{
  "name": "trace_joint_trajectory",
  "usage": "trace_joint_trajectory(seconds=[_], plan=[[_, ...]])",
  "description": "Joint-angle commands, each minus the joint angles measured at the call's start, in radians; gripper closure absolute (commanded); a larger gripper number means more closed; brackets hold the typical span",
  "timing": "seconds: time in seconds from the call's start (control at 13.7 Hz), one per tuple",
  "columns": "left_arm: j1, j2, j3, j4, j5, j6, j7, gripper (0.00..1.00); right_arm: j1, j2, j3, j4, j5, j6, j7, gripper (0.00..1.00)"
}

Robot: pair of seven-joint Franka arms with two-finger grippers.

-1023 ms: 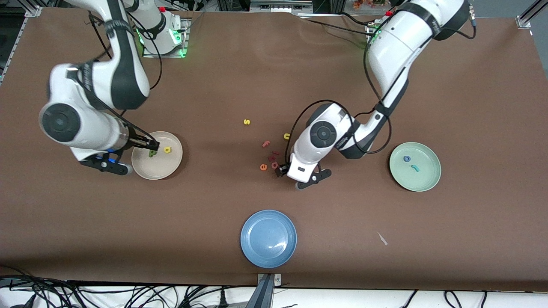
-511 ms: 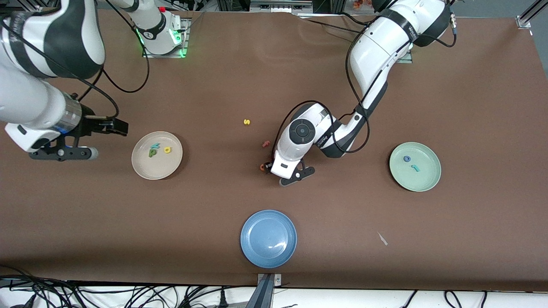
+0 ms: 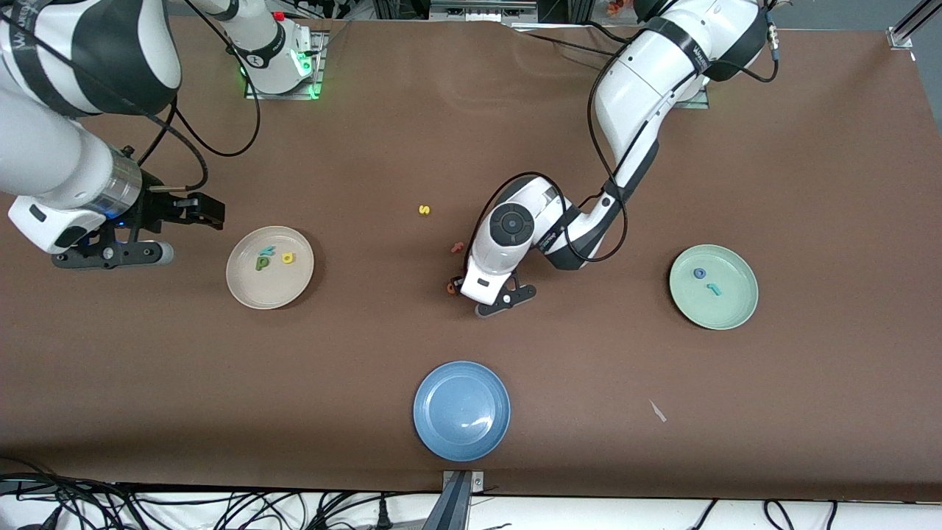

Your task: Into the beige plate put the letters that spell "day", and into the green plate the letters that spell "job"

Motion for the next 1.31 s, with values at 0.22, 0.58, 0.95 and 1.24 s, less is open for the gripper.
trace_joint_trajectory(seconds=[0.22,0.58,0.95,1.24], plan=[[-0.025,0.021,0.017,0.033,-0.001,-0.021,0.015,0.42,-0.385,-0.237,0.376,-0.193,-0.067,0.094,-0.007,0.00],[-0.025,0.023,0.017,0.032,0.019,-0.022,0.015,0.59,-0.496,-0.338,0.445,-0.348,-0.053,0.108,-0.004,0.00],[-0.024,0.027,0.017,0.035,0.019,-0.022,0.015,0.85,-0.537,-0.314,0.471,-0.336,-0.059,0.191,-0.004,0.00],[0.010,-0.009,0.016,0.036,0.022,-0.025,0.019,1.00,-0.563,-0.305,0.491,-0.324,-0.056,0.188,-0.005,0.00]])
